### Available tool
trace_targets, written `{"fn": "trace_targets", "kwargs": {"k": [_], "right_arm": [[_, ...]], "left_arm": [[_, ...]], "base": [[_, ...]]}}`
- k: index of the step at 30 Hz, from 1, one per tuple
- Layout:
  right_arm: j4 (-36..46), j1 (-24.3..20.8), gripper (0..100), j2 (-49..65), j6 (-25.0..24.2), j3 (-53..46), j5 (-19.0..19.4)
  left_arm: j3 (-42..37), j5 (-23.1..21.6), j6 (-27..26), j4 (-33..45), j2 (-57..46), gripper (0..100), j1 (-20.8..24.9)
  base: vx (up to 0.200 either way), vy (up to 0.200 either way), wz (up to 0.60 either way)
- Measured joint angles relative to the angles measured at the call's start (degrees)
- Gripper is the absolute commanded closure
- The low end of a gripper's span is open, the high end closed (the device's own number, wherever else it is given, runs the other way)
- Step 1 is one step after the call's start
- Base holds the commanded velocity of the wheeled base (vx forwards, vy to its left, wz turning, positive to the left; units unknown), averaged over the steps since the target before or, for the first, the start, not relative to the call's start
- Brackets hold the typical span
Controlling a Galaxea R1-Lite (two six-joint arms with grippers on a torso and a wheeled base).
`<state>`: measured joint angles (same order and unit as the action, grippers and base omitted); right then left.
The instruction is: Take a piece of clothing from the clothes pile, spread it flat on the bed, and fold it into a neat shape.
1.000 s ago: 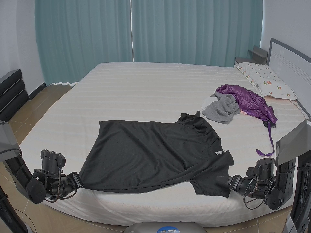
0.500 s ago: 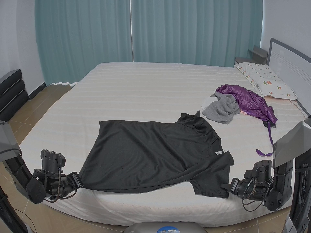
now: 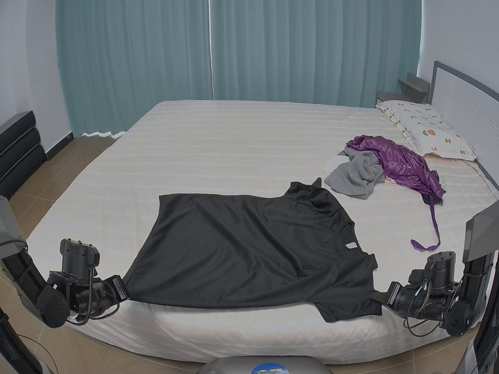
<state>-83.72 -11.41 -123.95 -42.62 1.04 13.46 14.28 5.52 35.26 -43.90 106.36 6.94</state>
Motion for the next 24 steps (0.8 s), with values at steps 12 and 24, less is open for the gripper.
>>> {"fn": "trace_targets", "kwargs": {"k": [12, 24], "right_arm": [[19.1, 0.4, 100, 11.3, 2.7, 0.0, 0.5], [31.6, -2.8, 100, 17.8, 5.8, 0.0, 0.9]], "left_arm": [[-1.2, 0.0, -3.8, 0.1, -1.8, 100, -2.3], [-3.4, 0.0, -7.8, 0.0, -2.1, 100, -2.5]], "base": [[0.000, 0.000, 0.00], [0.000, 0.000, 0.00]]}}
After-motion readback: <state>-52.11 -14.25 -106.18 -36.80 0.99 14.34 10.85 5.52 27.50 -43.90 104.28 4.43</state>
